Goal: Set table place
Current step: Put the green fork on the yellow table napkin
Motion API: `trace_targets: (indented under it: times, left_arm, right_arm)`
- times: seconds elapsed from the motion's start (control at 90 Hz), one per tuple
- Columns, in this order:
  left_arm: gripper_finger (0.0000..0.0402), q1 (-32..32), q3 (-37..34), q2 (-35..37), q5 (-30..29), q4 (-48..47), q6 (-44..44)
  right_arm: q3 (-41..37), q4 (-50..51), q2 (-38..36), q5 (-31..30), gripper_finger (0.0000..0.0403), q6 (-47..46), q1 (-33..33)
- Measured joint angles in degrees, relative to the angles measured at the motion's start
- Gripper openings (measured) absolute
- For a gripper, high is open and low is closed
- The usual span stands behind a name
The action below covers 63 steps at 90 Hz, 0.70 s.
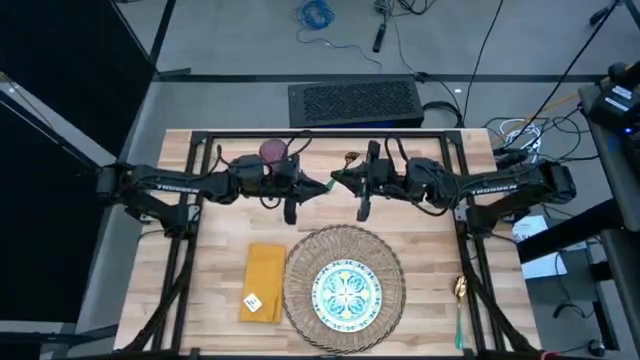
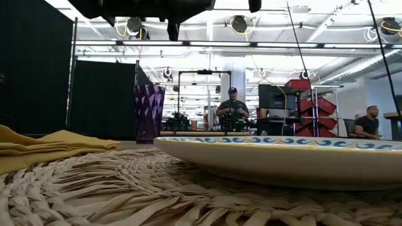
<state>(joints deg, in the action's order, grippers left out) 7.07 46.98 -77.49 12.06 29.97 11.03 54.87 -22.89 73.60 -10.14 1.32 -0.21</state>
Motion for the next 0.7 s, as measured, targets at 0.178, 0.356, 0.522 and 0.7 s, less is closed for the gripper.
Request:
trace_targets:
  times: [0.178,0.356,0.522,0.7]
  left_arm:
    - [0.0094,1.44,0.02,3.99,0.62,-4.61,-1.04]
    - [0.0137,1.90,0.02,7.52,0.59,-6.87,-1.30]
    - [0.0152,1.91,0.02,9.36,0.57,-7.03,-0.78]
    - [0.0153,2.31,2.41,9.46,2.70,-12.38,1.44]
  right_arm:
    - [4.18,9.72,-0.04,-1.43,0.0001,0.05,0.93]
    - [5.44,14.32,-0.04,-2.37,0.0001,-0.52,1.01]
    - [5.48,14.61,1.05,-2.13,0.0001,-2.61,1.03]
    - [5.48,13.48,6.82,0.52,0.0001,-5.15,1.05]
